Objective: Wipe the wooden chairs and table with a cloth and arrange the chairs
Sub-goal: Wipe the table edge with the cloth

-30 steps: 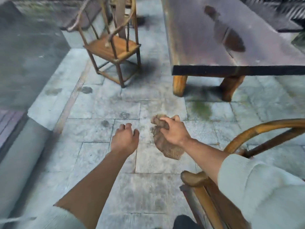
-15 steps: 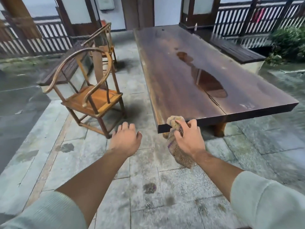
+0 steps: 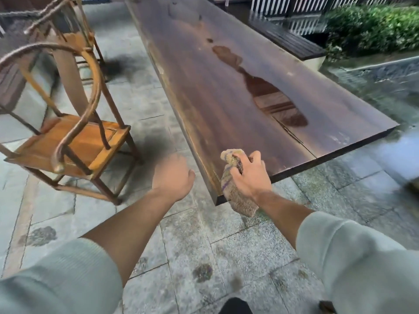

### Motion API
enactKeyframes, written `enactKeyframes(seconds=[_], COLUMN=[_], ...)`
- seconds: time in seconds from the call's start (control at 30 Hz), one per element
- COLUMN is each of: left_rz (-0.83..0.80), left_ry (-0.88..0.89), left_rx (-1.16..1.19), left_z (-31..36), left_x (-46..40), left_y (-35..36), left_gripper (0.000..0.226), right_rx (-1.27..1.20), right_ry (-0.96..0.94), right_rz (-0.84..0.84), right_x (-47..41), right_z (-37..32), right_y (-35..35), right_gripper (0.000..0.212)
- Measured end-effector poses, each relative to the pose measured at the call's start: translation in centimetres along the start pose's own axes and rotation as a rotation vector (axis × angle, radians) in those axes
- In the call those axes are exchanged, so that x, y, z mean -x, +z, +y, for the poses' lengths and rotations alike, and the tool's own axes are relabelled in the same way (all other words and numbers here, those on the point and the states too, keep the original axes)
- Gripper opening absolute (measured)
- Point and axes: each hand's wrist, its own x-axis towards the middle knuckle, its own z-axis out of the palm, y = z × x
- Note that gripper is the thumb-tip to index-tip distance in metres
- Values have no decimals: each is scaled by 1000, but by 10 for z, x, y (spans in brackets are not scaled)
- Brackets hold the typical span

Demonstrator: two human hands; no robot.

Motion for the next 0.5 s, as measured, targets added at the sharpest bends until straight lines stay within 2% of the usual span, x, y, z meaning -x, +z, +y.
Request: enactKeyframes(seconds=[0.1,0.27,0.37,0.5], left_rz=[-69,-46,-78,-87], left_ry=[70,155,164,203], left_rx=[-9,-47,-98,-135], left_z=[-4,12,24,24], left_x=[-56,-157,-222,-270], left_y=[24,62,99,129], left_gripper=[45,45,46,57], right_rx=[-30,-41,74,171], right_ry=[57,108,115,113], right_rz=[11,19,36,55], right_x=[-38,-122,-184,-219], right_z=[1,21,47,71], right_y=[29,77,111,138], right_gripper=[44,49,53,49])
